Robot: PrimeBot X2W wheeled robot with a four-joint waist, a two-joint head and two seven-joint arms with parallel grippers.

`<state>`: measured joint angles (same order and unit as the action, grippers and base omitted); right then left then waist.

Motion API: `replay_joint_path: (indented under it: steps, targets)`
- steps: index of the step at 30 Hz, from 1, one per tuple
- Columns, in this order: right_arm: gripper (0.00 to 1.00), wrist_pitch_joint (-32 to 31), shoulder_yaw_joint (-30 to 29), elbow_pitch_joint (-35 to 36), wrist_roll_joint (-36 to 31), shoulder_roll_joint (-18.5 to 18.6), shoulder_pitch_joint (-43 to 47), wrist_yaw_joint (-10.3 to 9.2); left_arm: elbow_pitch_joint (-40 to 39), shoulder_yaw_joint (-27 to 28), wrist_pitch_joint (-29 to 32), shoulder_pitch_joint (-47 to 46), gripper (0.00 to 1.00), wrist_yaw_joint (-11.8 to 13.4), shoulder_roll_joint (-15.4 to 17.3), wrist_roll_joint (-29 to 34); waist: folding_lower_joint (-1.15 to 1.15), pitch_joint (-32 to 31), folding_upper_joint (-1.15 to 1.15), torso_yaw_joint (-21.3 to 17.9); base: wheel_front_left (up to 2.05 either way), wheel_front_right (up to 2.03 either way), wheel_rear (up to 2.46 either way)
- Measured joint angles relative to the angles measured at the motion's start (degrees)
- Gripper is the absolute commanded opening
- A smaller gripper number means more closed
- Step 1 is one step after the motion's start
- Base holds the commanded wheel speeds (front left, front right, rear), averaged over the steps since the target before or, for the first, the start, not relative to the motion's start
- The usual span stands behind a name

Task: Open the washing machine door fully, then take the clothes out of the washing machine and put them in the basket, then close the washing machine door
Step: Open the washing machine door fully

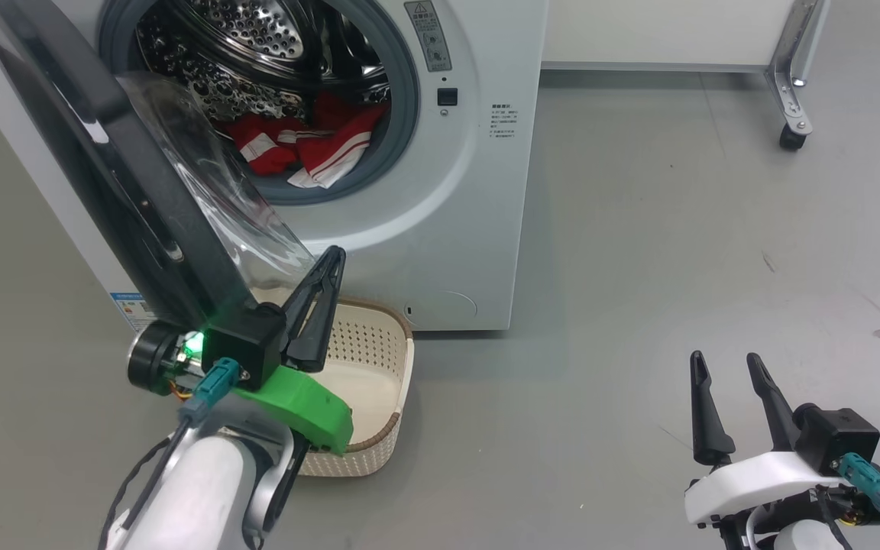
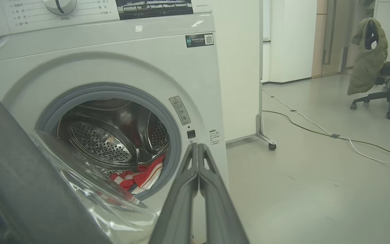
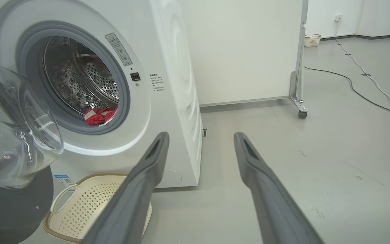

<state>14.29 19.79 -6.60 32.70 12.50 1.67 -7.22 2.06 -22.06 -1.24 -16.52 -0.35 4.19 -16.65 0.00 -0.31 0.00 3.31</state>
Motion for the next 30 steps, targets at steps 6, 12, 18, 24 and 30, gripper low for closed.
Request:
replay_joint_path:
  steps: [6,12,18,24,30]
  targets:
    - [1.0,0.0,-0.1,-0.2,0.0,-0.2,0.0,0.0,2.5,-1.0,2.1,1.5,0.0,0.0,-0.1,-0.2,0.0,0.2,0.0,-0.1,0.0,0.0,0.0]
    - [1.0,0.0,-0.2,-0.3,0.0,-0.5,0.0,0.01,5.4,-1.3,3.9,3.6,0.0,0.0,-0.4,-3.0,0.0,0.3,0.0,-0.4,0.0,0.0,0.0]
    - [1.0,0.0,-0.2,-0.7,0.0,-0.6,0.0,0.01,7.6,-0.2,4.8,4.0,0.0,0.1,-0.9,-4.7,0.0,0.5,0.0,-0.6,0.0,0.0,0.0]
    - [1.0,0.0,-0.2,-0.9,-0.1,-0.7,0.0,0.02,9.3,0.8,4.8,4.1,0.0,1.1,-0.9,-5.1,0.0,0.7,0.0,-0.8,0.0,0.0,0.0]
    - [1.0,0.0,-0.3,-1.2,-0.1,-0.7,0.0,0.02,10.5,1.4,4.7,4.1,0.0,1.6,-1.0,-5.5,0.0,0.7,0.0,-0.7,0.0,0.0,0.0]
